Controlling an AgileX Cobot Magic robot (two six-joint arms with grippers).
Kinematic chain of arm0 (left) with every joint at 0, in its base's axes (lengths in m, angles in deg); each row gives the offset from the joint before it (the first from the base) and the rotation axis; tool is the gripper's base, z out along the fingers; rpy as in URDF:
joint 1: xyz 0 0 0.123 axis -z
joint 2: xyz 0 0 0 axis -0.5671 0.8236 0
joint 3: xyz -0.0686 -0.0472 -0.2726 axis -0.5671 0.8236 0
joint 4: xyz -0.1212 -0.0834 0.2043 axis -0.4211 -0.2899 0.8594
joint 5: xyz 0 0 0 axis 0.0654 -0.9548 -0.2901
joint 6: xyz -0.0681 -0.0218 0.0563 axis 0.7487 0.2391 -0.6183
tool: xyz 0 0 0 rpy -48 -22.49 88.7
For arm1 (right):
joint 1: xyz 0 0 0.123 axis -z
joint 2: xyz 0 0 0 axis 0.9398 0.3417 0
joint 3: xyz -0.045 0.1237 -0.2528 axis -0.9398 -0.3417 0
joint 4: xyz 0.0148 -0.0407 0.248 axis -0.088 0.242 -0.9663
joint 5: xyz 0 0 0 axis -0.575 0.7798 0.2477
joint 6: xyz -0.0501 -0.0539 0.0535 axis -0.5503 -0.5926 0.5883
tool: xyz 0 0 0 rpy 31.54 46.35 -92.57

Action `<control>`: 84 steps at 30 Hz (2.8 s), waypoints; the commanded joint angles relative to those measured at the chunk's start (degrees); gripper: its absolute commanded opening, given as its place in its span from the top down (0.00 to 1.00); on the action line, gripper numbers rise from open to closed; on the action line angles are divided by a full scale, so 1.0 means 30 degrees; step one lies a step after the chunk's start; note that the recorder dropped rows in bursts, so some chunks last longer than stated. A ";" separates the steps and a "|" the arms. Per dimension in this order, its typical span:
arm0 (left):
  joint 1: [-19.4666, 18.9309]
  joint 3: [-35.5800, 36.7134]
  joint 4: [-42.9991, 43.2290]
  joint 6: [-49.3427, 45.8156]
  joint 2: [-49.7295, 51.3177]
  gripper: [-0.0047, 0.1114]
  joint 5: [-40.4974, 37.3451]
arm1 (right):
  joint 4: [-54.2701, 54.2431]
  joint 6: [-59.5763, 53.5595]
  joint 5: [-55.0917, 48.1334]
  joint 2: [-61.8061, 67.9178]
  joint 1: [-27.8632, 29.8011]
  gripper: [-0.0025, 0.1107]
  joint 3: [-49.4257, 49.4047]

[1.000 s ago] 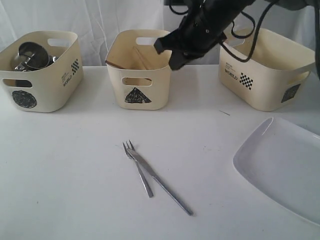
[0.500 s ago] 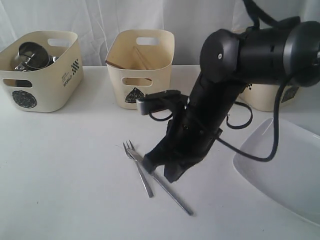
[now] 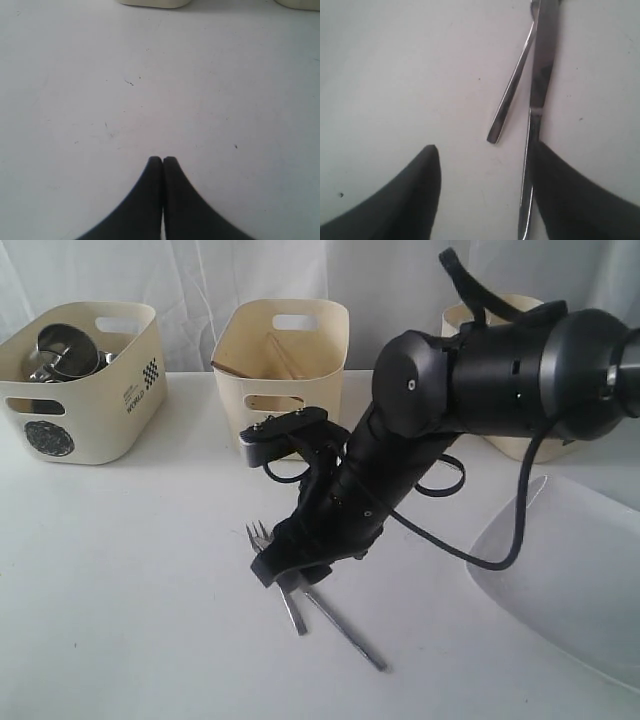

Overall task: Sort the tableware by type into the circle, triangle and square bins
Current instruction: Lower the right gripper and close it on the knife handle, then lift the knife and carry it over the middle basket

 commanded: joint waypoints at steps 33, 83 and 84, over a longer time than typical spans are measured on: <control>0.0081 0.0148 -0.0195 0.0003 -0.0073 0.95 -0.0526 | 0.3649 0.2777 0.0648 0.6273 -0.0008 0.98 -0.0006; 0.0081 0.0148 -0.0195 0.0003 -0.0073 0.95 -0.0526 | -2.4807 -1.1888 -0.4031 0.5032 0.8911 0.98 0.8658; 0.0081 0.0148 -0.0195 0.0003 -0.0073 0.95 -0.0526 | -2.6174 -1.2727 -0.3938 0.5219 0.8911 0.98 0.8658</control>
